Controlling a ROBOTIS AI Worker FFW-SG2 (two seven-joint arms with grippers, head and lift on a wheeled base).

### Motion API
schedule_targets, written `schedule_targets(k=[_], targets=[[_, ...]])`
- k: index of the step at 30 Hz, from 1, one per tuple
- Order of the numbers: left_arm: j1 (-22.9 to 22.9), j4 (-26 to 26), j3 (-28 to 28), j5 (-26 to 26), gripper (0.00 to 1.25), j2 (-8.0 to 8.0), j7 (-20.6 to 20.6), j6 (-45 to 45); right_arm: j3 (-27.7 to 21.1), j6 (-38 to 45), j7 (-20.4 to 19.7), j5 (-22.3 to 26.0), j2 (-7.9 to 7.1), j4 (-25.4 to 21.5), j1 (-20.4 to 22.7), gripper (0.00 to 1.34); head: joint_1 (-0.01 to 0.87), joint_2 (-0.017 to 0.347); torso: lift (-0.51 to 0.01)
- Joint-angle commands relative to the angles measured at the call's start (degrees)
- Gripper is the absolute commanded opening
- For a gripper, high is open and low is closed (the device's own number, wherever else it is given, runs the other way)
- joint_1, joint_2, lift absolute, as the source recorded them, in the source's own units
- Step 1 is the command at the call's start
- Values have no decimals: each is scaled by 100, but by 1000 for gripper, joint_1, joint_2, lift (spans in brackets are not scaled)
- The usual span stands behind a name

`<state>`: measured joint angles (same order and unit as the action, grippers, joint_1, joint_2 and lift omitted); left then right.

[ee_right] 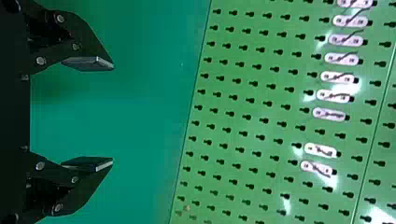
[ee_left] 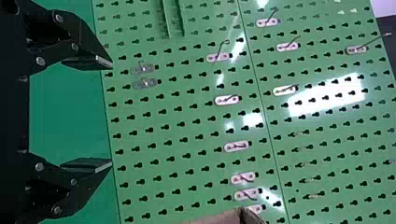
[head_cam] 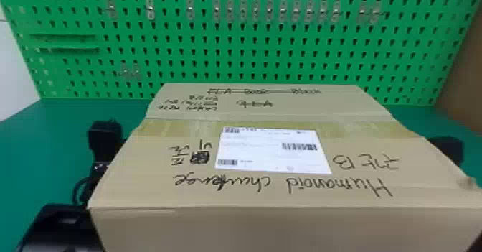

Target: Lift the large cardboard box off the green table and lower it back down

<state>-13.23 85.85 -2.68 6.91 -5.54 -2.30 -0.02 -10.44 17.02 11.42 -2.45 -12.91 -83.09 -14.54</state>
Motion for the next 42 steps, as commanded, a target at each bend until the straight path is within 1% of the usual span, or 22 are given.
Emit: schedule_targets(k=[1,6,13,16,20,26,30,42], targets=[[110,98,-146,38,744,-35,11,37,-169,21,0,17,-36,-14,48,805,508,51,-211],[163,125,-242,73,746,-44,19,37,-345,21,0,-27,-115,-31,83,805,508,51,-211],[172,177,-365,64,746,-96,63,46,-451,91,0,-80,-238,-137,145,805,508,51,-211],[163,177,-392,64,747,-114,72,55,-486,91,0,-98,-238,-137,145,805,508,51,-211],[128,177,-383,73,755,-176,81,143,-538,91,0,-141,-221,-137,136,805,508,51,-211],[128,186,-392,73,758,-184,90,143,-600,91,0,-150,-212,-137,145,805,508,51,-211],[119,204,-392,73,758,-184,90,143,-600,91,0,-150,-238,-163,136,805,508,51,-211],[119,248,-400,82,759,-184,90,143,-582,100,0,-150,-229,-172,136,807,508,51,-211]])
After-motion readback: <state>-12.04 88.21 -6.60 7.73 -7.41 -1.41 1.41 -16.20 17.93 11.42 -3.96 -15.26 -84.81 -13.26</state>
